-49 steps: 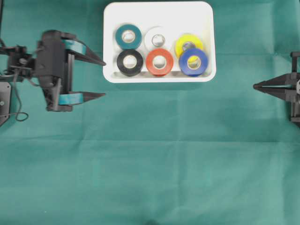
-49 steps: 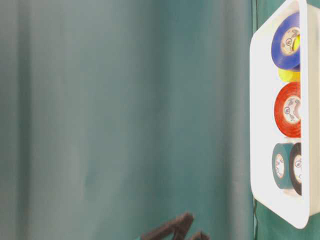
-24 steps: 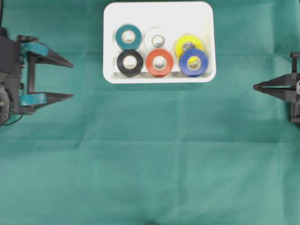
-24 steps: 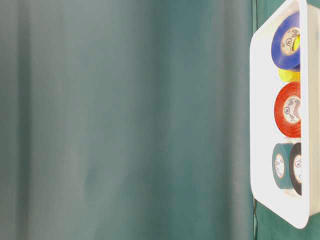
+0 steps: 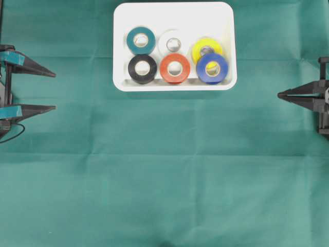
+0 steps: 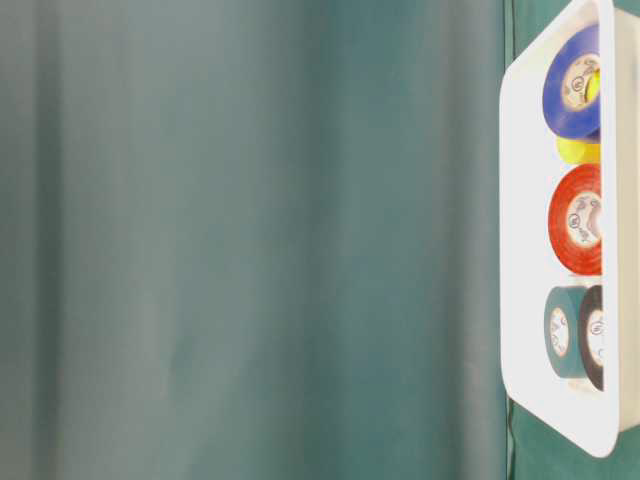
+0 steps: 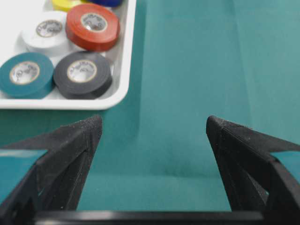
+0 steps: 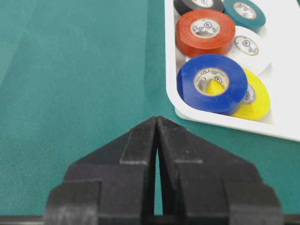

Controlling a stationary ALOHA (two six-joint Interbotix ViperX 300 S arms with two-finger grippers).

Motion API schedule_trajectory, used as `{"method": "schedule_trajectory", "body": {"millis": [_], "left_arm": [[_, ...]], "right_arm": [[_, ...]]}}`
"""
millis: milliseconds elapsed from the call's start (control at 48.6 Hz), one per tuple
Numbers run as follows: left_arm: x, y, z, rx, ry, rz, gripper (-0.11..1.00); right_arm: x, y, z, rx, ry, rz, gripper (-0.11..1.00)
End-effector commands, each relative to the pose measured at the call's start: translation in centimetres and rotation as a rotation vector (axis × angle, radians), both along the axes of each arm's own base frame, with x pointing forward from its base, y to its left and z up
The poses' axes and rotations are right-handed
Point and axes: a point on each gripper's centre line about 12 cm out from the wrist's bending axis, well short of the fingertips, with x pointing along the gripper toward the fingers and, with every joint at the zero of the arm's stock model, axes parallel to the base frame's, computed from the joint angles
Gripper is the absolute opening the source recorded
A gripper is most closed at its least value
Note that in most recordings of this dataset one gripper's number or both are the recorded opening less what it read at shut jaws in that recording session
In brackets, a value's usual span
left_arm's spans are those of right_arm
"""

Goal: Put the tape into the white case with the left arm.

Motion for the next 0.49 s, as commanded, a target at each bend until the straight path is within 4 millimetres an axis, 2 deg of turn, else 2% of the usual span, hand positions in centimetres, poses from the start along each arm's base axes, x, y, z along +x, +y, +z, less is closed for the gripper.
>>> {"method": "schedule_trajectory", "body": {"millis": [0,165,473], "left_arm": [[-0.1,0.0,0.0,-0.001,-0.008,-0.001,0.98],[-0.8,-0.5,-0.9,-0.015,-0.013,-0.027,0.97],[-1.0,-1.0,-1.0,-0.021,-0.019,-0.057,0.97]], "right_arm": [[0.2,0.0,0.4,-0.002,-0.013,0.001,-0.09],[0.2,0.0,0.4,-0.002,-0.013,0.001,-0.09],[0.2,0.0,0.4,-0.002,-0.013,0.001,-0.09]]}}
